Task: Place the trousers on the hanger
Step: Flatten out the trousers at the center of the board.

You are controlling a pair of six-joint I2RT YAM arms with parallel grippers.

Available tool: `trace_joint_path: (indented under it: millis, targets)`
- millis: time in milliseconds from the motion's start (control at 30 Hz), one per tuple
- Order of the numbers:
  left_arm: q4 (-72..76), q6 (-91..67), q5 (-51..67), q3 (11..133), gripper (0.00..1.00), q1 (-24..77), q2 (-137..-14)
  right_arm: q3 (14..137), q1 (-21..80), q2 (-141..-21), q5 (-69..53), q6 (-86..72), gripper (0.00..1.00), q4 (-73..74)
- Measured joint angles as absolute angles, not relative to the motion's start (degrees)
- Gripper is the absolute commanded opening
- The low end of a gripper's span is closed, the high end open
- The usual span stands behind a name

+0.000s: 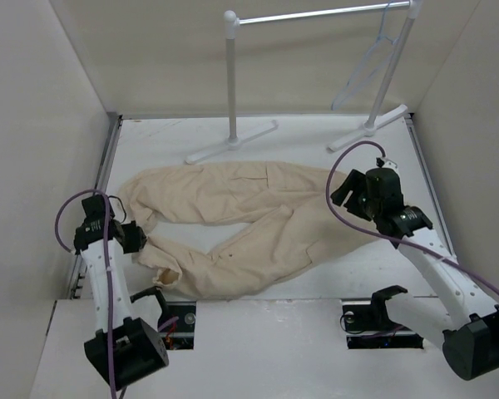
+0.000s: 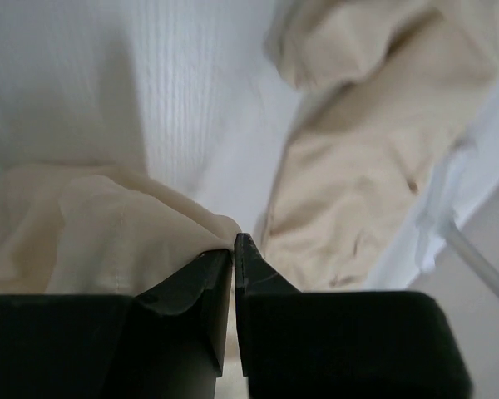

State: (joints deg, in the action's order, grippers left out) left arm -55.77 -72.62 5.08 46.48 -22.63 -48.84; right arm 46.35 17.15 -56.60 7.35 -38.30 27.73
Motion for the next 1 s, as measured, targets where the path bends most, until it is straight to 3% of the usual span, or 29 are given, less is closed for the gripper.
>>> trace_joint_path:
  millis: [100, 267, 333, 400, 467, 500, 567, 667, 800, 867, 933, 1000]
  targets:
    - [-52.7, -70.5, 1.0, 43.5, 0.08, -25.6, -52.1, 46.3, 17.3, -55.0, 7.2, -37.9, 0.75, 27.9]
    - [-52.3, -64.6, -7.6, 44.3, 0.46, -28.2, -52.6, 46.3, 17.3, -54.0, 7.1, -37.7, 0.76, 27.9]
    - [-52.3, -61.2, -10.7, 47.5, 0.55, -29.3, -55.6, 46.3, 17.3, -54.1, 7.0, -37.7, 0.73, 27.9]
    - [-51.3, -57.8, -12.3, 52.6, 0.57, -30.1, -60.5, 46.1, 17.4, -54.1, 6.9, -37.7, 0.57, 27.8]
    - [-49.3, -54.9, -11.8, 56.9, 0.57, -30.1, -64.7, 45.8, 17.7, -54.1, 6.4, -37.5, 0.27, 27.9]
    - [-48.0, -53.5, -11.0, 58.5, 0.56, -29.5, -66.6, 45.6, 18.0, -54.1, 6.2, -37.6, 0.17, 27.8]
    - [-45.5, -51.5, -8.7, 59.5, 0.56, -27.9, -69.6, 45.1, 19.3, -54.1, 5.6, -38.1, 0.12, 27.8]
    - [-41.2, -50.8, -4.4, 56.9, 0.55, -26.3, -73.3, 44.2, 22.1, -54.7, 4.7, -38.4, 0.16, 27.6]
    - [-35.3, -52.7, 0.7, 51.2, 0.55, -26.1, -77.6, 42.1, 26.0, -54.9, 3.9, -38.8, 0.49, 27.4]
    - [-32.3, -54.0, 3.0, 50.6, 0.54, -25.8, -81.0, 41.3, 26.6, -54.9, 3.8, -39.0, 0.59, 27.4]
    - [-28.5, -55.0, 4.4, 50.7, 0.48, -25.1, -84.8, 40.6, 26.2, -54.8, 3.9, -39.3, 0.62, 27.4]
    - [-25.9, -55.8, 5.3, 51.4, 0.31, -23.9, -88.9, 40.3, 24.7, -54.9, 4.1, -39.3, 0.63, 27.5]
